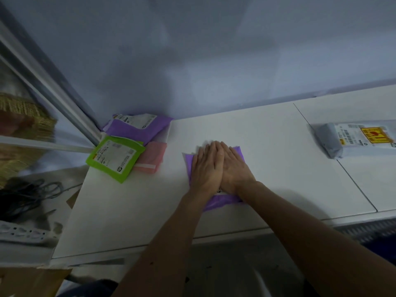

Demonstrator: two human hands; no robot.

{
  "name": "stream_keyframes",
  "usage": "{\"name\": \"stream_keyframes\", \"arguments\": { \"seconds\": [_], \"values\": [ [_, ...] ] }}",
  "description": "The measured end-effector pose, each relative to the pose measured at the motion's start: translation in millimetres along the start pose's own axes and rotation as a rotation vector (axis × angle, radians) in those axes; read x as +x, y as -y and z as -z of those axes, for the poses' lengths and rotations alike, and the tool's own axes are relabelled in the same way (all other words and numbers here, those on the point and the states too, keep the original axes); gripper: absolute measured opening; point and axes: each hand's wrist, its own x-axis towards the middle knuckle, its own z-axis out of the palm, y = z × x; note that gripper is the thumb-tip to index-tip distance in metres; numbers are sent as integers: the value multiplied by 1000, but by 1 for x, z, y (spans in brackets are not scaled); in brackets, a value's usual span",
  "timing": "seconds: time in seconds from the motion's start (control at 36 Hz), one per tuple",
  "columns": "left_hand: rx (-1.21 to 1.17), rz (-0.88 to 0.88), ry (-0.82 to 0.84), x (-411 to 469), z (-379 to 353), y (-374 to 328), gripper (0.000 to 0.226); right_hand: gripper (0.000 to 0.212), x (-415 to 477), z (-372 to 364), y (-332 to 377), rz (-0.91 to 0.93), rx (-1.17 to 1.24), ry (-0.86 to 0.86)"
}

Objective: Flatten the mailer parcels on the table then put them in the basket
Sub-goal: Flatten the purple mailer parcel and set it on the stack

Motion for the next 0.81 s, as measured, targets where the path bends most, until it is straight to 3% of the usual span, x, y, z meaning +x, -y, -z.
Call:
{"name": "stream_keyframes", "arguments": {
  "seconds": [0.14,0.19,0.28,0.33,0.42,0.56,0.69,0.81],
  "values": [
    [-130,109,7,1,3,2,54,63,3,-7,-3,-58,80,-21],
    [-60,95,-38,-2,7,3,54,58,3,-7,-3,-131,175,-32],
    [75,47,-79,-7,8,5,77,56,1,-4,-3,-179,222,-42],
    [125,46,-118,-12,6,9,81,65,-2,-4,-3,-175,171,-72],
    [162,10,-199,-16,4,14,64,85,-6,-2,-3,-164,123,-76],
    [219,-27,-57,-19,5,16,83,65,-7,-2,-3,-158,116,-21],
    [239,-13,-119,-16,-1,21,63,89,-7,-4,-2,-163,109,-34],
    [244,-42,-118,-16,-4,23,64,91,-5,-5,-3,-160,119,-53]
  ]
}}
